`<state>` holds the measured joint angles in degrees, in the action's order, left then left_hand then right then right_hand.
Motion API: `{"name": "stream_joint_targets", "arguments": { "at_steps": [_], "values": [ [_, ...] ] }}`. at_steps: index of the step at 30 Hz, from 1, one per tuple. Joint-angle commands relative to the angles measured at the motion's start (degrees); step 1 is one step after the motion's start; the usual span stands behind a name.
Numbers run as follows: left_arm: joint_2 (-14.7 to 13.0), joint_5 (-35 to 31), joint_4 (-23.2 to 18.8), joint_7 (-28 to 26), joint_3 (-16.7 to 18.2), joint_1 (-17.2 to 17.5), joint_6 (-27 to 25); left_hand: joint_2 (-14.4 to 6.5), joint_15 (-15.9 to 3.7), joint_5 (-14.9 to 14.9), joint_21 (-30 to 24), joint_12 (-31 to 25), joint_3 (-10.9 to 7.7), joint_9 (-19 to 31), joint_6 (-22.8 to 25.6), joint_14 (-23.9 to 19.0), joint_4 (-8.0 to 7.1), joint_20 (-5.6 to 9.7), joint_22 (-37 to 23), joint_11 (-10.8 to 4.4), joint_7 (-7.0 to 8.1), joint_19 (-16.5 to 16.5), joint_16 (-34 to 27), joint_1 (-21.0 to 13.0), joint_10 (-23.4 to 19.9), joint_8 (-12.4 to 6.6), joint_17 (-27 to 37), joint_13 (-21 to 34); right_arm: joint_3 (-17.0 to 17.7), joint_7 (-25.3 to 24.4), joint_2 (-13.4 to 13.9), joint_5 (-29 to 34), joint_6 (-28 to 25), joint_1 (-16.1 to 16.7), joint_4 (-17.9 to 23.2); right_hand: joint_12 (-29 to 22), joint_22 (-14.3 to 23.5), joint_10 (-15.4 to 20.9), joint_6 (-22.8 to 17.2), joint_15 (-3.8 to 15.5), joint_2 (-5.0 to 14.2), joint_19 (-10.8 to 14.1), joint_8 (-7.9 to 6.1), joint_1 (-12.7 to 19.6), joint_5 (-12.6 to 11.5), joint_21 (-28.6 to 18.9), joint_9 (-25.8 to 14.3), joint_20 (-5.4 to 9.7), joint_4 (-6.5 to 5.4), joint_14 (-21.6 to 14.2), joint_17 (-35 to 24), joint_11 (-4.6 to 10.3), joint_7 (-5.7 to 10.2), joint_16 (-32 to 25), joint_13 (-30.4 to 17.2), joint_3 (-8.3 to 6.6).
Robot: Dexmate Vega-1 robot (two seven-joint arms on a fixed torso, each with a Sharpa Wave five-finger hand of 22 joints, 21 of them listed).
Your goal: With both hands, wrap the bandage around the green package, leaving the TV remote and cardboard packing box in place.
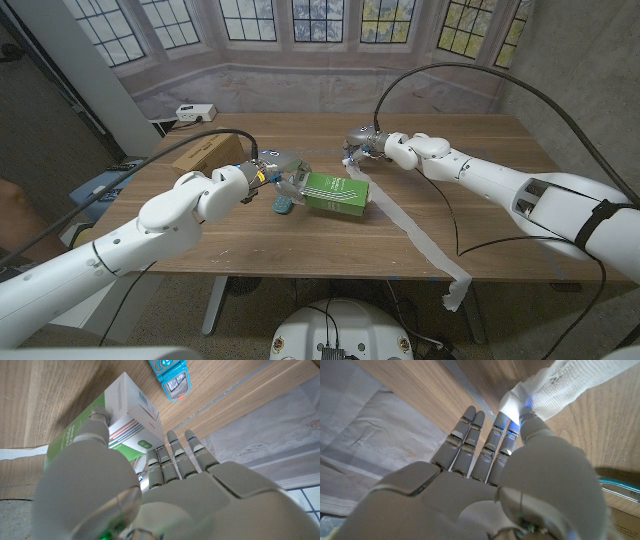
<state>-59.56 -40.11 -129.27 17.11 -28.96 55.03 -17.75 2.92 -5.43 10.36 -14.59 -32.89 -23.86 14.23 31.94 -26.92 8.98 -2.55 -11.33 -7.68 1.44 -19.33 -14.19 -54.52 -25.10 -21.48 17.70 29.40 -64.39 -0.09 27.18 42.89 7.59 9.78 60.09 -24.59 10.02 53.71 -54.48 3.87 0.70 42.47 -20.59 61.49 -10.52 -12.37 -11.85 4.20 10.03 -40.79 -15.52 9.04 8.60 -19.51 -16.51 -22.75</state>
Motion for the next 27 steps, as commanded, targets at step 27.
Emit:
{"name": "stream_joint_targets", "arguments": {
  "at_steps": [27],
  "values": [
    [1.56,-1.76,1.28,-0.80,-0.28,-1.44,1.37,-2.77,-0.07,0.47,0.18,-0.42,-0.20,0.21,4.69,-0.50,-0.32,0.10,-0.09,-0.75,1.36,0.26,0.33,-2.11,-1.02,-5.09,0.60,0.45,7.43,-0.26,4.72,3.61,-12.09,8.08,18.60,-1.79,0.17,2.55,-2.28,9.85,-0.04,2.10,-1.14,3.18,0.04,-0.83,-0.35,5.02,-0.01,-3.43,-0.56,-0.16,0.07,-0.32,-1.49,0.34]
  ]
}}
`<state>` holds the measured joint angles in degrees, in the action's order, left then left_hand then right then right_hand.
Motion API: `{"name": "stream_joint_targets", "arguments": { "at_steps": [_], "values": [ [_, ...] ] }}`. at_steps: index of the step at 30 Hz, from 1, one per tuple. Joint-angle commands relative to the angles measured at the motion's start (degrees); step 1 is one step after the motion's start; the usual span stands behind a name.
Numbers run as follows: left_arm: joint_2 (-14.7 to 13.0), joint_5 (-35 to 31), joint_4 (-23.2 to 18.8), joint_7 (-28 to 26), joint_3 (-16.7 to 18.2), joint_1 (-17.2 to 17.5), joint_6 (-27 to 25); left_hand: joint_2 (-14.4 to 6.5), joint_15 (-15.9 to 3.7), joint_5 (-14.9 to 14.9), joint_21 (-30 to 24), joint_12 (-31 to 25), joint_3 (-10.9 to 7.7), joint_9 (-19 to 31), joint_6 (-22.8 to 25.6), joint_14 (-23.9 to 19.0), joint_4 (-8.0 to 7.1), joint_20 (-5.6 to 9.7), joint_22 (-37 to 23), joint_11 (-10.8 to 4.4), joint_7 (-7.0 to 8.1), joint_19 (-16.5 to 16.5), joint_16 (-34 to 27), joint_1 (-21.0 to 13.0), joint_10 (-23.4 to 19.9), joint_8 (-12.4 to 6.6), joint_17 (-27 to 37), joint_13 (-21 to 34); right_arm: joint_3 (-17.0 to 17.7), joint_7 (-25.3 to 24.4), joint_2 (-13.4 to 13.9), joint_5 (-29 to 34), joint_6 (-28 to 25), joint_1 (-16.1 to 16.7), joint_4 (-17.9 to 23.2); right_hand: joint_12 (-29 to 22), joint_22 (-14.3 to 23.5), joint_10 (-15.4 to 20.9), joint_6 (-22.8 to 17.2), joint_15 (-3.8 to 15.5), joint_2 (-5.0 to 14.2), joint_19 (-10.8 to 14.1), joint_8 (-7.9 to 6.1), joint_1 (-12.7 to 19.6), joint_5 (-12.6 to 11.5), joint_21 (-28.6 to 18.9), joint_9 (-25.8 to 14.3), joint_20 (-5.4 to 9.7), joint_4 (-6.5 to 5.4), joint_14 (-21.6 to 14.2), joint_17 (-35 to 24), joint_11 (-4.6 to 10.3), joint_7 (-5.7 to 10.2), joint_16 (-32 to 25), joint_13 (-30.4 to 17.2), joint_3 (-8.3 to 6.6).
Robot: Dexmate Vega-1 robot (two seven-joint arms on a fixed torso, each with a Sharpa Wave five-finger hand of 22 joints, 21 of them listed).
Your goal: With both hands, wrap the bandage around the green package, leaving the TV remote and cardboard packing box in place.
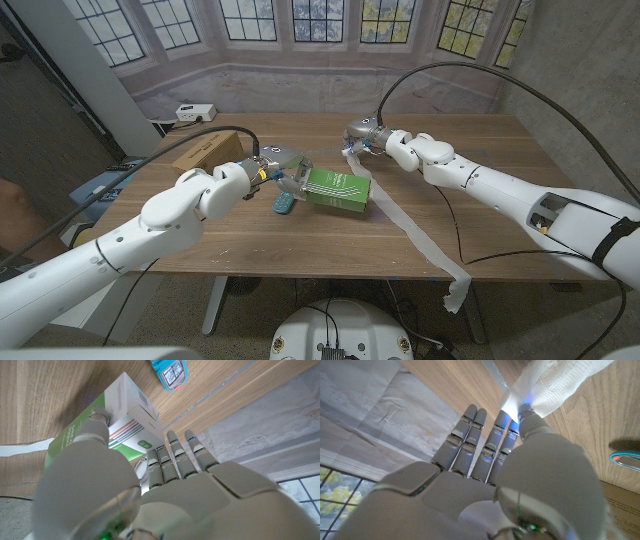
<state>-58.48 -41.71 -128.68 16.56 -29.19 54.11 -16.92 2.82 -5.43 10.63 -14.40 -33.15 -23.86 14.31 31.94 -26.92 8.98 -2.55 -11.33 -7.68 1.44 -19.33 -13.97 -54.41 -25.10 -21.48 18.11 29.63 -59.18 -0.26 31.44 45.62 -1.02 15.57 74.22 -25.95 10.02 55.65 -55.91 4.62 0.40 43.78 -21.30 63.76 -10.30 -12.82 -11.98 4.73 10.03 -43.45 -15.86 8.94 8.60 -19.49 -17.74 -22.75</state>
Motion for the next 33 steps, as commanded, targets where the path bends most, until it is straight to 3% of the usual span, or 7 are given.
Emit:
{"name": "stream_joint_targets", "arguments": {
  "at_steps": [1,19,33],
  "values": [
    [0.52,-0.11,0.77,-0.30,-0.02,-0.54,0.62,-2.66,-0.07,0.21,-0.01,-0.14,-0.23,0.13,4.75,-0.53,-0.29,0.08,-0.09,-0.74,1.30,0.29,0.13,-2.26,-1.00,-5.13,0.18,0.22,2.36,0.08,0.29,0.90,-3.98,2.42,4.71,-0.47,0.17,0.66,-0.94,9.11,0.27,0.78,-0.46,0.98,-0.18,-0.37,-0.23,4.51,-0.01,-0.83,-0.23,-0.08,0.02,-0.33,-0.29,0.33],
    [1.61,-0.26,1.65,-1.26,-0.34,-0.78,-0.12,-2.64,0.06,0.23,0.05,-0.04,-0.26,0.16,4.67,-0.56,-0.30,-0.01,-0.09,-0.58,1.34,0.43,0.33,-2.19,-0.99,-5.45,0.27,0.39,2.98,-2.04,-1.43,1.46,-4.62,2.46,5.72,-0.83,0.21,0.95,-1.21,9.09,0.13,1.21,-0.56,1.73,-0.01,-0.41,-0.31,4.49,-0.16,-1.91,-0.57,-0.13,-0.25,-0.42,-0.89,0.72],
    [5.20,-2.75,2.22,0.05,-2.96,-3.41,-2.98,-2.73,0.24,0.23,0.11,0.02,-0.20,0.19,4.65,-0.56,-0.34,-0.10,-0.10,-0.43,1.19,0.60,0.37,-2.13,-1.01,-5.70,0.44,0.52,3.81,-1.80,-1.61,1.79,-7.19,3.48,8.78,-0.82,0.23,0.94,-1.36,9.08,0.06,1.37,-0.59,2.28,0.05,-0.39,-0.37,4.40,-0.22,-2.30,-0.75,-0.17,-0.33,-0.25,-1.02,0.95]
  ]
}}
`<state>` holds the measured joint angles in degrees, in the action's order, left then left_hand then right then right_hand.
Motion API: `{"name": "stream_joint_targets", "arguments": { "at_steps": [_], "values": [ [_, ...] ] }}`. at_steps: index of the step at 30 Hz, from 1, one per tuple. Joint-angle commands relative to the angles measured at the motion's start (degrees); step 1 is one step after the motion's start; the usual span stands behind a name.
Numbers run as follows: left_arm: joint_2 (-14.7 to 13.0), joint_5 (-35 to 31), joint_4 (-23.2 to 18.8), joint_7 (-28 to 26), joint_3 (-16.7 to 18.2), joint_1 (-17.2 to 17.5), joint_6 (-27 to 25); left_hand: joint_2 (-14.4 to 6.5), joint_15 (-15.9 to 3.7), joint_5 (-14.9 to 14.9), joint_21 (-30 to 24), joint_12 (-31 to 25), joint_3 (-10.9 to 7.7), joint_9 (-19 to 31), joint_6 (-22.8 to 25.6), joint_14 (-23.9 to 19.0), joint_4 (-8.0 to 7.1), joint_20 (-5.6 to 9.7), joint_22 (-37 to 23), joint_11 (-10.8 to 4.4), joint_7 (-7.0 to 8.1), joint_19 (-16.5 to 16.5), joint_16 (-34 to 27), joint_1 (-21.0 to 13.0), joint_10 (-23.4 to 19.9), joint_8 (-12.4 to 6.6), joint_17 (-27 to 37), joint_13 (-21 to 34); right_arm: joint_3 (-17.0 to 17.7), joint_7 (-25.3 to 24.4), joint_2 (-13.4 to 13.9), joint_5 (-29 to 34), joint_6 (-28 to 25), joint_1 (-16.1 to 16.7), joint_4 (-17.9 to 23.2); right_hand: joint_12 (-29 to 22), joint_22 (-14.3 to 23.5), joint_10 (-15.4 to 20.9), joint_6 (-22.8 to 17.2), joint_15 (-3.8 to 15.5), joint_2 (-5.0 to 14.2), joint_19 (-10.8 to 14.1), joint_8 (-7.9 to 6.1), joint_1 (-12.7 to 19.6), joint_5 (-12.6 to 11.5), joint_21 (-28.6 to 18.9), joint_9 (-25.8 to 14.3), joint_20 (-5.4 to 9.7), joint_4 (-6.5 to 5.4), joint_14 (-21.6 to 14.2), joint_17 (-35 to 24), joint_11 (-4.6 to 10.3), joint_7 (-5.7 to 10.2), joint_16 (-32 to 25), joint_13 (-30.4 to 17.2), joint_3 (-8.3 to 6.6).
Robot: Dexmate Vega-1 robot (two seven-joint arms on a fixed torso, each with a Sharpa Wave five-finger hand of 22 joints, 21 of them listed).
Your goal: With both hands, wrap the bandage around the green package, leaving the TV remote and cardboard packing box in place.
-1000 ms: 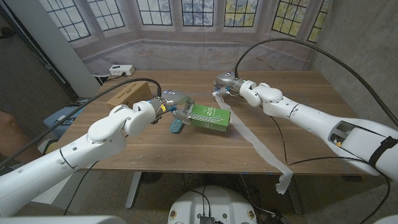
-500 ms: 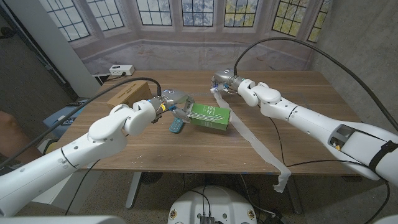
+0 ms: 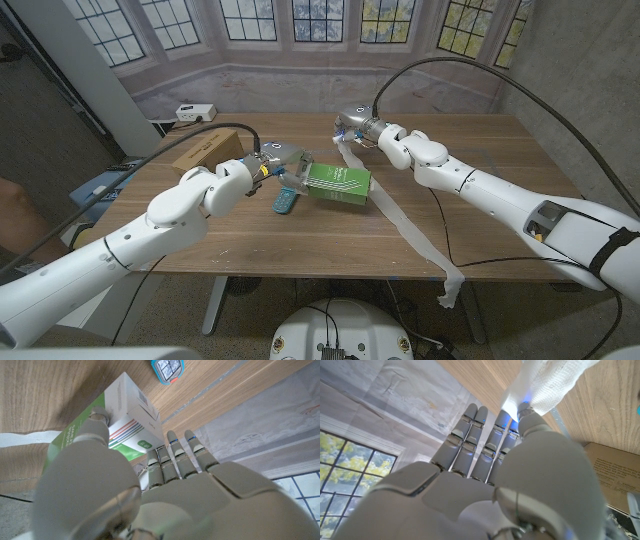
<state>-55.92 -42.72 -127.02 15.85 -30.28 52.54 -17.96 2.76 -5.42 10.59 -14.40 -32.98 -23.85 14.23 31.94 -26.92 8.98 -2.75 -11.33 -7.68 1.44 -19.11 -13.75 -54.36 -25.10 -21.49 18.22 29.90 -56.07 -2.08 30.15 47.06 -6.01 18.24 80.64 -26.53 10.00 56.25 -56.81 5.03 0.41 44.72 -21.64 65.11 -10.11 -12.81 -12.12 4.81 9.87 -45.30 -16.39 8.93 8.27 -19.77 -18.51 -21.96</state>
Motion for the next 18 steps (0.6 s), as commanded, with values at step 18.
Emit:
{"name": "stream_joint_targets", "arguments": {
  "at_steps": [18],
  "values": [
    [5.14,-2.76,1.12,1.82,-4.11,-3.69,-3.89,-2.72,0.33,0.30,0.17,-0.06,-0.04,0.27,4.49,-0.59,-0.29,-0.01,-0.11,-0.24,0.94,0.54,0.15,-2.29,-1.02,-5.94,0.54,0.42,2.15,-0.23,-2.16,-0.22,-7.81,2.52,6.36,-0.30,0.26,0.66,-0.55,8.47,0.09,0.77,-0.24,1.18,-0.05,-0.42,-0.29,3.90,-0.32,-1.20,-0.59,-0.39,-0.45,-0.06,-0.34,0.60]
  ]
}}
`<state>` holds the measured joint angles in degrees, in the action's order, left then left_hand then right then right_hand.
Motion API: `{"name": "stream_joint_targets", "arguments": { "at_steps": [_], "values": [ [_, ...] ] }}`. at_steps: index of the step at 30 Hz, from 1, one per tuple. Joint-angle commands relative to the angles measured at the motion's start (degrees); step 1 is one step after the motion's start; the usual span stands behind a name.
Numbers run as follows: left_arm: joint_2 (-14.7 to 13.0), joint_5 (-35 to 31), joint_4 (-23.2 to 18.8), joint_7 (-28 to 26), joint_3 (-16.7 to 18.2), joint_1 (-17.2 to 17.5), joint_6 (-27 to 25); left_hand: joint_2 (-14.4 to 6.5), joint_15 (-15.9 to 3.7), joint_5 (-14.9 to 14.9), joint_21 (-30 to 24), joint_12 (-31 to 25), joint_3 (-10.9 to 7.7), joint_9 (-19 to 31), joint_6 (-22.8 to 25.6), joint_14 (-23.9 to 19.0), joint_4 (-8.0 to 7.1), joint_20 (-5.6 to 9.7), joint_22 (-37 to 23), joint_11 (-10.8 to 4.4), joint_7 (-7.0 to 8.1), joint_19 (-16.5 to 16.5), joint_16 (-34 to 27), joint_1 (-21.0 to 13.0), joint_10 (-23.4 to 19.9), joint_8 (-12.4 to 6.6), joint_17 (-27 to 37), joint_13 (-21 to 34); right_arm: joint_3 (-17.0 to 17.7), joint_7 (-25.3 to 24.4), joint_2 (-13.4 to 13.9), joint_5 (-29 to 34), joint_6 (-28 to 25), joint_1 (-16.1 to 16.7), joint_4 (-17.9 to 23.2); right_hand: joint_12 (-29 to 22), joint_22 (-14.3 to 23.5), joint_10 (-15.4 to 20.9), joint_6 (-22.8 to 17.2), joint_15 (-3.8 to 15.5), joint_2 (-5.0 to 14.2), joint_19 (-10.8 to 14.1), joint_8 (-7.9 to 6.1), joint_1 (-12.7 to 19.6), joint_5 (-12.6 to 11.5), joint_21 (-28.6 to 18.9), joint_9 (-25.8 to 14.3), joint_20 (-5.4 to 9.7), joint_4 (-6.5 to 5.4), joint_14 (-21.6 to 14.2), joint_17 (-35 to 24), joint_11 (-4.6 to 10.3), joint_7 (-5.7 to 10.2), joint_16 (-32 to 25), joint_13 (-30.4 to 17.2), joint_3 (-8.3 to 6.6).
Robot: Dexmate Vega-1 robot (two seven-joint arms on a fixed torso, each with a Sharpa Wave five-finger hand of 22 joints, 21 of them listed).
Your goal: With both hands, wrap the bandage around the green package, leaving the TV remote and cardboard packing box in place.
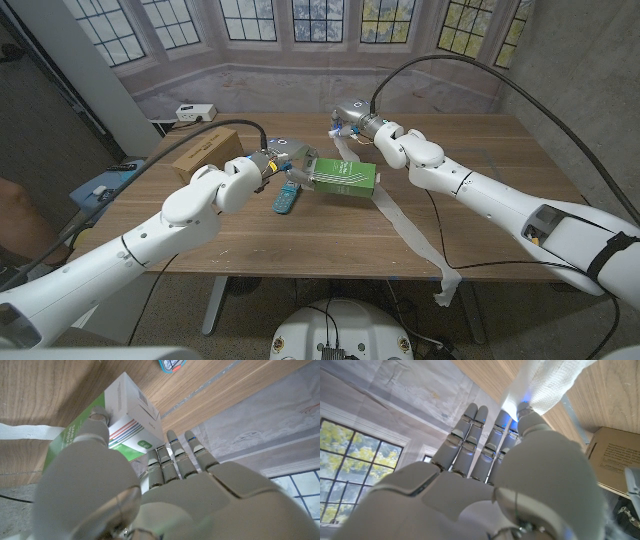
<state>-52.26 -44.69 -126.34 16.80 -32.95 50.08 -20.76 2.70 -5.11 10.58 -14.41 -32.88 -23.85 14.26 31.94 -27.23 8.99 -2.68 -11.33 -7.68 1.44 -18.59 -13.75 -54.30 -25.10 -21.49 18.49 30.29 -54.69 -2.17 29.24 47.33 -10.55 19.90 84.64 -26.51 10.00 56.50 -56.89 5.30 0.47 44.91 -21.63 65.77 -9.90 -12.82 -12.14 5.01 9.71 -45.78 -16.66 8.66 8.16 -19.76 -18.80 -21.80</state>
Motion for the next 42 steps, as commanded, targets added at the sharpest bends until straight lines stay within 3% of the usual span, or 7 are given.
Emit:
{"name": "stream_joint_targets", "arguments": {
  "at_steps": [1,23,42],
  "values": [
    [1.55,-0.69,0.54,0.84,-1.48,-1.30,-1.03,-2.69,0.05,0.31,0.17,-0.15,-0.03,0.24,4.51,-0.23,-0.28,-0.12,-0.11,-0.37,0.84,0.02,0.15,-2.38,-1.03,-5.97,0.29,0.04,0.76,-0.27,-1.33,-0.52,-3.35,0.87,2.50,-0.29,0.26,0.32,-0.49,8.21,0.03,0.56,-0.26,0.52,-0.25,-0.41,-0.27,3.69,-0.17,-0.77,-0.35,-0.12,-0.44,-0.08,-0.06,0.47],
    [2.17,-0.11,1.77,-0.20,-2.32,-1.98,-0.86,-2.84,0.02,0.33,0.12,-0.07,0.22,0.31,4.51,-0.36,-0.39,-0.11,-0.13,-0.17,0.84,-0.05,0.12,-2.21,-1.12,-6.35,0.55,0.23,0.82,1.02,-2.12,-0.71,-6.22,0.94,6.18,-0.38,0.29,0.61,-0.67,8.27,0.12,0.79,-0.23,1.33,-0.29,-0.41,-0.35,3.35,-0.09,-1.33,-0.90,-0.11,-0.73,-0.22,-0.24,0.92],
    [1.62,1.01,2.78,-0.85,-2.19,-1.99,-0.81,-3.03,0.02,0.38,0.07,-0.08,0.32,0.27,4.71,-0.47,-0.40,-0.15,-0.15,-0.13,0.77,-0.10,0.12,-2.22,-1.40,-6.69,0.73,0.39,1.70,5.30,-1.73,0.15,-10.63,2.14,12.92,-0.21,0.33,0.49,-0.36,8.12,0.34,0.97,0.03,1.51,-0.37,-0.42,-0.44,2.94,-0.32,-1.49,-1.39,-0.55,-1.53,-0.25,-0.24,1.52]
  ]
}}
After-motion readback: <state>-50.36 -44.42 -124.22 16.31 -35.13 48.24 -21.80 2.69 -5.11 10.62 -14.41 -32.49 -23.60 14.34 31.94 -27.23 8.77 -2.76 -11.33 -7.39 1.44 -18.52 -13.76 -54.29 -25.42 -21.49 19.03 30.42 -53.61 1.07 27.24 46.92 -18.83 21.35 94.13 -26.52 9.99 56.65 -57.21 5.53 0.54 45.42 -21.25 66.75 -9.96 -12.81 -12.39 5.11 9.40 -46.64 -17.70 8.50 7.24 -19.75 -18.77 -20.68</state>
